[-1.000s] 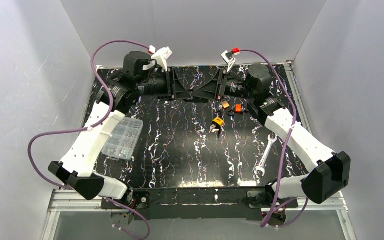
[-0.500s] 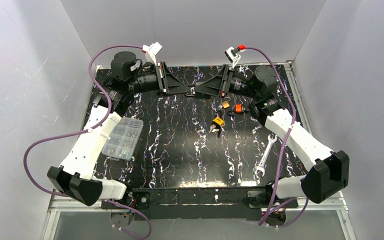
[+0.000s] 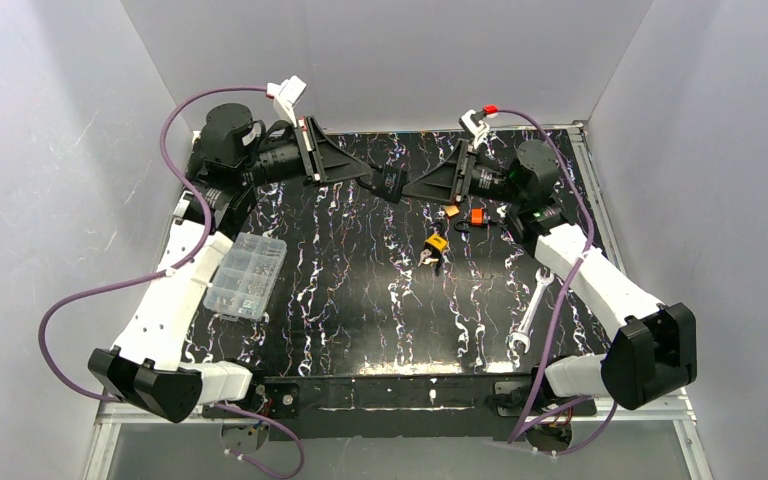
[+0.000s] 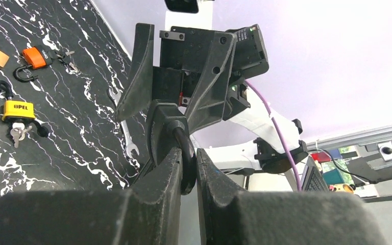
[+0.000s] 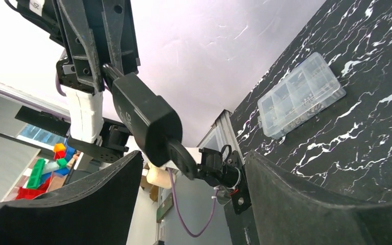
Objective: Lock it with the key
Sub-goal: Lock the lock.
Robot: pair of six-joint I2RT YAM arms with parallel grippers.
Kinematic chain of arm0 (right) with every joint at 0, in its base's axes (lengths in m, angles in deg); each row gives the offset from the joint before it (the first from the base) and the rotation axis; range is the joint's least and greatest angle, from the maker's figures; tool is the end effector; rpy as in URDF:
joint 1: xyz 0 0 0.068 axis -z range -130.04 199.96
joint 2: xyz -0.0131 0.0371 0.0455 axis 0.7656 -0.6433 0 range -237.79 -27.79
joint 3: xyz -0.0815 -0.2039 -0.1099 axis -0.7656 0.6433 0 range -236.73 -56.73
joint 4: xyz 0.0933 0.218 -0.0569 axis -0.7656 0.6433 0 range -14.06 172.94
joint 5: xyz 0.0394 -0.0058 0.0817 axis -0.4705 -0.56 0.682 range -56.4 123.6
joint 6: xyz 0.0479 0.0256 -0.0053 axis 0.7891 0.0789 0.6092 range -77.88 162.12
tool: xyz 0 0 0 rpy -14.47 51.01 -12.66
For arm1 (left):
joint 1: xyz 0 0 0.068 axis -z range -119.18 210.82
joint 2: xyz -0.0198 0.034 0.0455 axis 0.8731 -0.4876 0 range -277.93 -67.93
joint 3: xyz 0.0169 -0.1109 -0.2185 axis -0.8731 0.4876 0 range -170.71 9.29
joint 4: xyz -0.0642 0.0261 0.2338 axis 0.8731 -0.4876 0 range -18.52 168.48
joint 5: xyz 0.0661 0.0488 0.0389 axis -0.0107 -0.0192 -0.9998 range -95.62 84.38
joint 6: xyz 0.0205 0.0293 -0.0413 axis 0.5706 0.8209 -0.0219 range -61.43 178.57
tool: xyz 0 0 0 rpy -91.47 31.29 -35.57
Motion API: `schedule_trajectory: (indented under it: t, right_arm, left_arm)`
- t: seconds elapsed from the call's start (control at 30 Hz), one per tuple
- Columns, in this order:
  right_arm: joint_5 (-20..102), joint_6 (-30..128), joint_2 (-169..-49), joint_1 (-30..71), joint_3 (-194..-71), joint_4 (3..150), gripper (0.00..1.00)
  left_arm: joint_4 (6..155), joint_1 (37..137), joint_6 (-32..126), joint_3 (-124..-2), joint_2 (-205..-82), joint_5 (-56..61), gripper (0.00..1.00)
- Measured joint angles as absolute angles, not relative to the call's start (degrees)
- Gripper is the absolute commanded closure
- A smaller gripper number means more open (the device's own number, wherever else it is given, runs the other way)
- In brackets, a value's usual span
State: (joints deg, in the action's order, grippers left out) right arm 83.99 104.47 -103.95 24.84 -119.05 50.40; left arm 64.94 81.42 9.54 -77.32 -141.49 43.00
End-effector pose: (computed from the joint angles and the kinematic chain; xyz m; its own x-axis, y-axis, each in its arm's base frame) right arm 0.2531 0.1499 0.3662 -0.7595 0.2676 -0.5929 -0.6053 0.0430 0.7948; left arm 0.2320 -0.1167 0.4484 -0.7113 -0.2659 -0.6507 0.6069 0.2348 -0.7593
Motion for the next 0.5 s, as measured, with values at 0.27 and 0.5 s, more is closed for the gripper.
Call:
schedule_trajectory:
  t: [0.27,0.5]
  right_arm:
    - [86.3,109.8,-102.6,27.9,-116.0,40.8,0.37]
    - [87.7,114.3,-102.8,27.8,-115.9,33.3,0.51]
  left_arm:
    - [69.5,80.7,4.9,-77.1,-141.1,43.3,1.0]
    - [75.9,79.6,-0.9,-74.9,-141.1,43.6,1.0]
